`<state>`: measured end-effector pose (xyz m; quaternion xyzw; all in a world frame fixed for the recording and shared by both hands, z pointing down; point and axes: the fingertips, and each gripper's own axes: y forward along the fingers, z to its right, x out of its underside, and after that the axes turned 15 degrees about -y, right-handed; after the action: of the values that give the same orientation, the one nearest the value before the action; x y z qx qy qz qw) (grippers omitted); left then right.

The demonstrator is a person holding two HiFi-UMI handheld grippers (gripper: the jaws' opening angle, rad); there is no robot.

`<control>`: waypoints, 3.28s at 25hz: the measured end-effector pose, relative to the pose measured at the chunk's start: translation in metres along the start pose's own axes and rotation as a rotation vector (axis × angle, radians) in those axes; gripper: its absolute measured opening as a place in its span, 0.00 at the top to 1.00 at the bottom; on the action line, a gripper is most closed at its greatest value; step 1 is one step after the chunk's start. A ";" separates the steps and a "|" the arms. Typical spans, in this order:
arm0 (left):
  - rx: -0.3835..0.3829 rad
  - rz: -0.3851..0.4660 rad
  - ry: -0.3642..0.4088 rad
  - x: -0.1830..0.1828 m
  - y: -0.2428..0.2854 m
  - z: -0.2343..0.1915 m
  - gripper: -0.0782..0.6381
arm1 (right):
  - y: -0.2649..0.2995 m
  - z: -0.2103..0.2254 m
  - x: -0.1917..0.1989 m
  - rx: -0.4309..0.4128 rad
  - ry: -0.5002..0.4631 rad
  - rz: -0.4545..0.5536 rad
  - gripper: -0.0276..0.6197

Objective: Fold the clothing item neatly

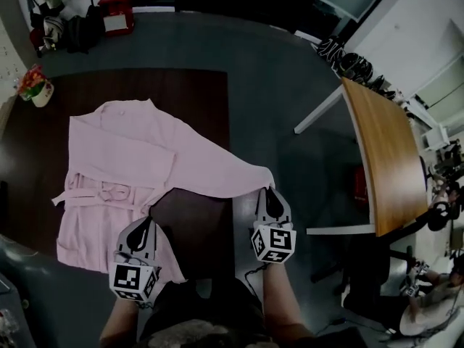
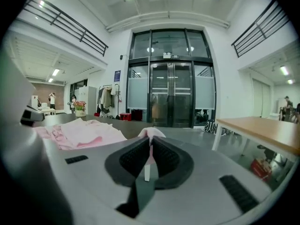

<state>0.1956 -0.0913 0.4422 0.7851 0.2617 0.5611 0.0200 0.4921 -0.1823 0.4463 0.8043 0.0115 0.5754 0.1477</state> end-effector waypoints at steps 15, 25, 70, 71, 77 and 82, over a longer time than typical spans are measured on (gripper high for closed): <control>-0.081 0.094 -0.161 -0.034 -0.037 -0.033 0.88 | -0.007 -0.031 -0.056 -0.076 -0.010 0.062 0.94; -0.157 0.119 -0.094 -0.048 -0.058 -0.027 0.88 | 0.004 -0.045 -0.075 -0.152 0.018 0.134 0.94; -0.125 0.074 -0.035 -0.115 -0.110 -0.258 0.88 | 0.071 -0.298 -0.175 -0.134 -0.060 0.106 0.94; -0.125 0.083 -0.033 -0.119 -0.110 -0.262 0.88 | 0.074 -0.304 -0.179 -0.141 -0.068 0.107 0.94; -0.091 0.082 -0.044 -0.131 -0.107 -0.299 0.88 | 0.088 -0.355 -0.213 -0.167 -0.136 0.109 0.94; -0.028 0.044 -0.038 -0.144 -0.100 -0.345 0.88 | 0.109 -0.418 -0.237 -0.174 -0.155 0.072 0.94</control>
<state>-0.1843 -0.1577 0.4118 0.8009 0.2360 0.5498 0.0238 0.0075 -0.2377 0.3779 0.8304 -0.0788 0.5154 0.1965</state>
